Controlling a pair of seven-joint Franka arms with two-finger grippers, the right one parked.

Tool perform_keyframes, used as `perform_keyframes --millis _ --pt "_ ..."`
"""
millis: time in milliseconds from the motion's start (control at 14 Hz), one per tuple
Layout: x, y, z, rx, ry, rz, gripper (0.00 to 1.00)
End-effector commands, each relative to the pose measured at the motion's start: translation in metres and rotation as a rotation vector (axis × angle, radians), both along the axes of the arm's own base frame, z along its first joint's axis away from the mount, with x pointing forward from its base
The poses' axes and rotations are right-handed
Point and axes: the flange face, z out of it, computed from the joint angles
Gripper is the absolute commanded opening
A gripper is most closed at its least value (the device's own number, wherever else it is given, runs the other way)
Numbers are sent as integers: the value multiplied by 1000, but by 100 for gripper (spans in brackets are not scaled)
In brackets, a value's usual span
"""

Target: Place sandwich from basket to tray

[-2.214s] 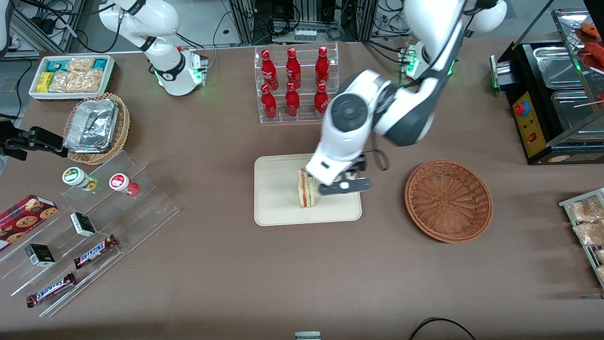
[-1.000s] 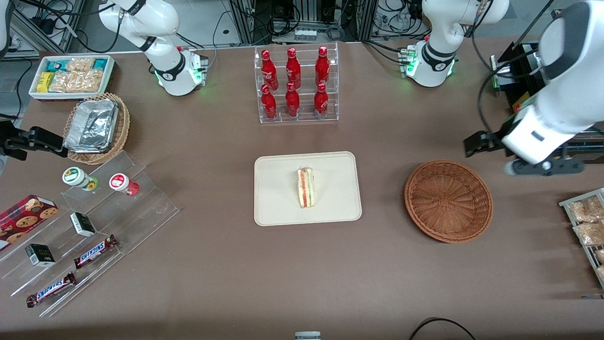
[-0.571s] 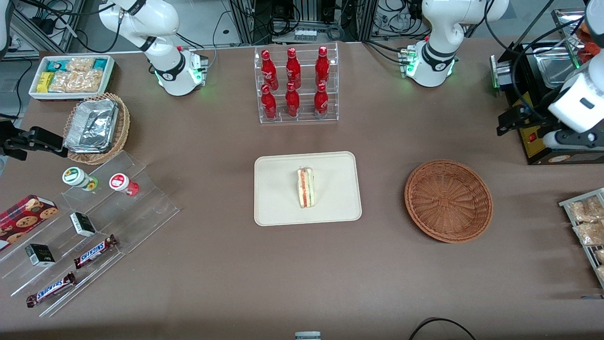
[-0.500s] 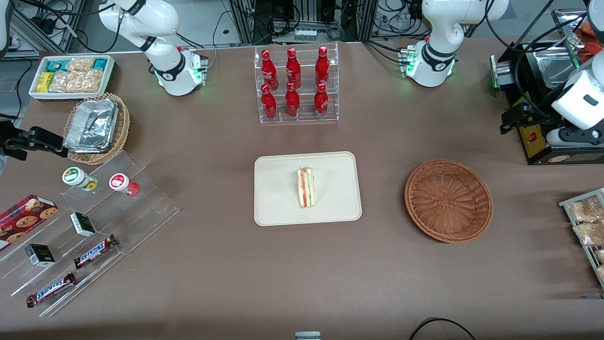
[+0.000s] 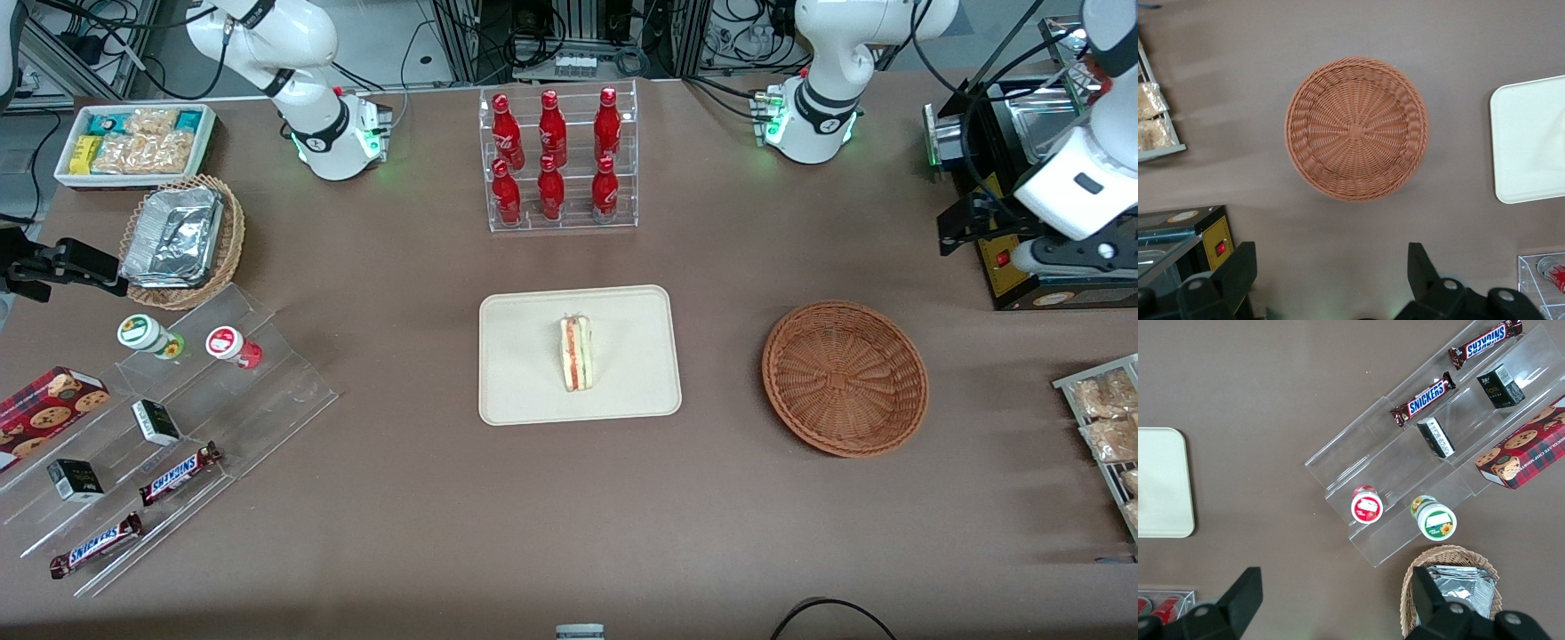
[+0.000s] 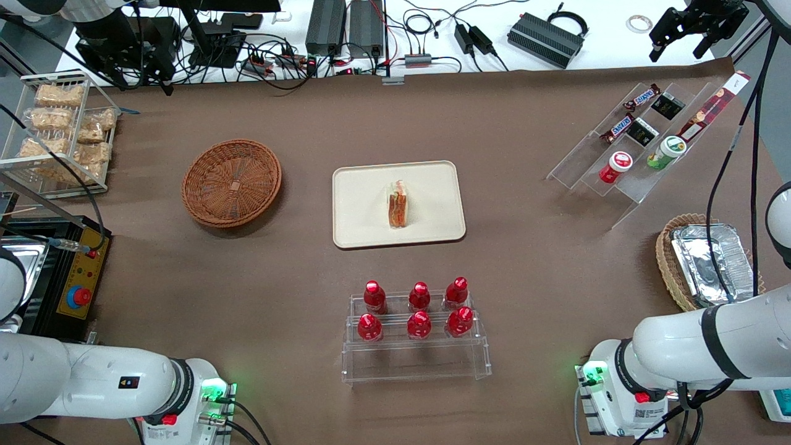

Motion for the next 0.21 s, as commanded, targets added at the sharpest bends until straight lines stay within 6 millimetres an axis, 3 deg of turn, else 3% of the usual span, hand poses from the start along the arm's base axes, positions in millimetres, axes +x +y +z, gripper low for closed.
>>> perform_keyframes --millis 0,143 --pt "7 -2 7 8 14 -2 100" --pt "5 2 6 9 25 5 100"
